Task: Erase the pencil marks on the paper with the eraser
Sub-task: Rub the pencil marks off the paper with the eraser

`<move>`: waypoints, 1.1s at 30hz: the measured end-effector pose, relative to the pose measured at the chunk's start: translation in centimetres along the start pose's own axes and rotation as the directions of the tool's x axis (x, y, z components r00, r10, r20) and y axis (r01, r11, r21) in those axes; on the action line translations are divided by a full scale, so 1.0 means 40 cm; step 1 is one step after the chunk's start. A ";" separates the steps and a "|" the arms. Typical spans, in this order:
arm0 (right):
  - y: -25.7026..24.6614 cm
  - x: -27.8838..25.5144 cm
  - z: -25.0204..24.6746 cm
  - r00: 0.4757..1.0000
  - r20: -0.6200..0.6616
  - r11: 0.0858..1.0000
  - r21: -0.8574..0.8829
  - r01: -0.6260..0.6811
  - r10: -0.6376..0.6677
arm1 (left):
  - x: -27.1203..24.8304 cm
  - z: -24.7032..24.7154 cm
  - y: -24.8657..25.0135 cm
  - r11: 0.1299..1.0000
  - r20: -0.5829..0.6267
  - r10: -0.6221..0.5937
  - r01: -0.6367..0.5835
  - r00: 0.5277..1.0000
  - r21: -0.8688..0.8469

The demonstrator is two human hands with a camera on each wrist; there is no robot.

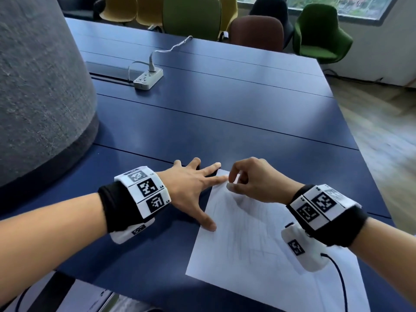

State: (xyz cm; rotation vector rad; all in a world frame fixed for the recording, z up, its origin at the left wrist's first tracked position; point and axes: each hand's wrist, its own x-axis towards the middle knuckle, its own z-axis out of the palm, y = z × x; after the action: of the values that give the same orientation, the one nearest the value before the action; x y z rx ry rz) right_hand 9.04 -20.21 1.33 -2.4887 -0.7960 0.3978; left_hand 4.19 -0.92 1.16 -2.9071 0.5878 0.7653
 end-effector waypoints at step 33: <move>-0.008 0.030 0.019 0.998 0.068 1.000 -0.007 0.018 -0.018 | 0.036 0.007 -0.033 0.995 0.027 0.021 -0.018 0.999 -0.098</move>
State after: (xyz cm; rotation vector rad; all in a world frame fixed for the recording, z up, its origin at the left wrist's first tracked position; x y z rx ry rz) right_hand 9.52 -19.00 0.71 -2.4849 -0.8480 0.4766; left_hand 5.73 -0.14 0.20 -2.9775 0.5933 0.8591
